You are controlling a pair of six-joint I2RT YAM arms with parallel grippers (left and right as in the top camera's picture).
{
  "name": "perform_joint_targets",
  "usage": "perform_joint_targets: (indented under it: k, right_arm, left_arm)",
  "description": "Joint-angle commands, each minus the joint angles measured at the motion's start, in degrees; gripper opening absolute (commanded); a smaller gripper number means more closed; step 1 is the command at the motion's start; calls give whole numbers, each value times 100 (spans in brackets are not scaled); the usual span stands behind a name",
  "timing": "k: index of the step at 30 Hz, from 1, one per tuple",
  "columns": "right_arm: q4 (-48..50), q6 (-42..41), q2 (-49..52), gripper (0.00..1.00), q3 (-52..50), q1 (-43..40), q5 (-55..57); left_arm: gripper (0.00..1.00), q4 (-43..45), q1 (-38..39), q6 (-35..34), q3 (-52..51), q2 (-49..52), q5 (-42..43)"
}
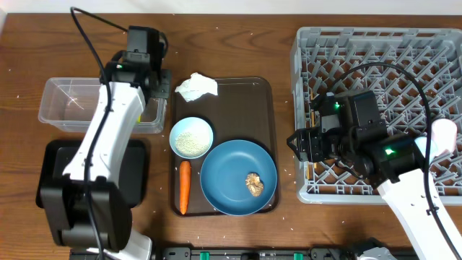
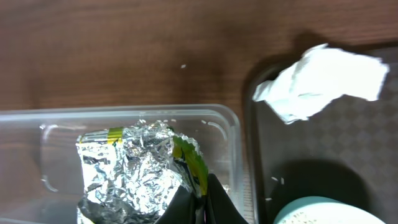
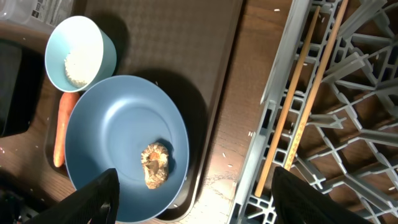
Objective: Sort waste into correct bins and load items into the dishwasher rack
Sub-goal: 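Drop the wrapper into the clear plastic bin with left gripper, then grasp the crumpled white tissue with left gripper and lift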
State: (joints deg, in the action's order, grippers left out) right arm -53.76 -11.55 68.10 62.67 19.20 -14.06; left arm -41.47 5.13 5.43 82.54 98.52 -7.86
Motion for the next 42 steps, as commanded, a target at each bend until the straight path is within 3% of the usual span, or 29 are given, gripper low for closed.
perform_joint_targets:
  k: [1,10,18,23,29,33,36,39,42]
  right_arm:
    - [-7,-68,7,72,26,61,33]
    - [-48,-85,7,72,26,66,31]
    - [-201,-83,7,72,26,66,33]
    - [-240,-83,7,72,26,66,33]
    - [-243,-83,7,72,26,66,33]
    - [-243,-83,7,72,26,66,33]
    - [-236,-83,7,72,26,66,35]
    - [-234,-83,7,73,26,66,33]
    - [-243,-83,7,72,26,66,35]
  left_arm:
    - [6,37,-109,-424,-57,286,208]
    - [6,144,-157,-2529,-55,304,-120]
    - [6,90,-481,-5381,-57,306,-166]
    - [6,256,-730,-6629,-57,330,-205]
    - [7,741,-887,-6502,-57,332,-203]
    - [27,992,-874,-5530,-44,304,-205]
    - [38,990,-870,-5167,-31,214,-205]
    - [40,1001,-852,-4876,-22,63,-146]
    - [41,1187,-691,-3801,-22,-31,398]
